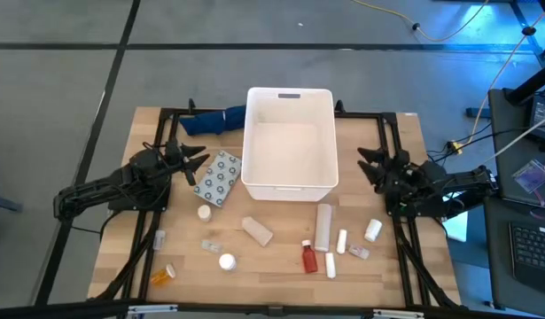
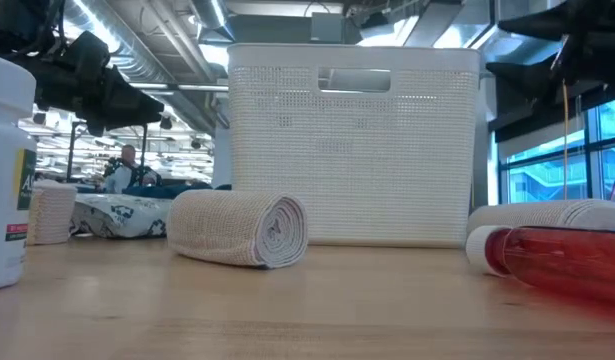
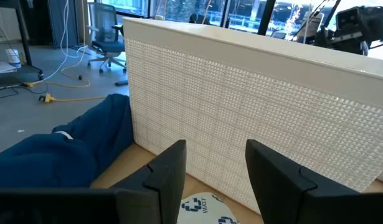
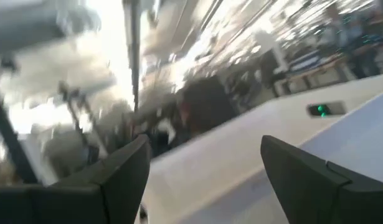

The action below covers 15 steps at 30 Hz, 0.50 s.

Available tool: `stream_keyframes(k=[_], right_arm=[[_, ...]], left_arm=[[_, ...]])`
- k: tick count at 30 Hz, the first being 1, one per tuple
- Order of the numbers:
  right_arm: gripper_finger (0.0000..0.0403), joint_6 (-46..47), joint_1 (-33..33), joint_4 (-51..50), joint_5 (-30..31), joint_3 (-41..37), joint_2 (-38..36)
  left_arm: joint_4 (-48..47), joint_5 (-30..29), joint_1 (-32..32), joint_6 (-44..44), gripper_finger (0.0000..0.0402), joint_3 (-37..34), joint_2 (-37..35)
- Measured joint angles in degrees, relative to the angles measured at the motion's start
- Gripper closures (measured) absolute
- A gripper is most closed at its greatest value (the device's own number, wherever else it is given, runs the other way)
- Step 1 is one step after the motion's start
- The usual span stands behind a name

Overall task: Pick & place medical supplies in basket/bin
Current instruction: Put the right white bandage into the bin

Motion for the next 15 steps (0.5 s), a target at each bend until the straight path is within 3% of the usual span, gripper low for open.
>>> stream_keyframes(k=[5,10,15], right_arm=[[0.01,-1.92,0.0,0.55,5.17,0.76,0.35],[0.01,-4.74,0.0,-2.04,10.25,7.44,4.73],[0.01,-2.37,0.0,-19.34,14.16,22.31,14.41]], left_arm=[[0.0,0.0,0.0,0.0,0.0242,0.02,0.02],[-0.01,0.02,0.01,-0.02,0.0242,0.02,0.01],[-0.02,0.02,0.0,0.0,0.0242,0.0,0.02]])
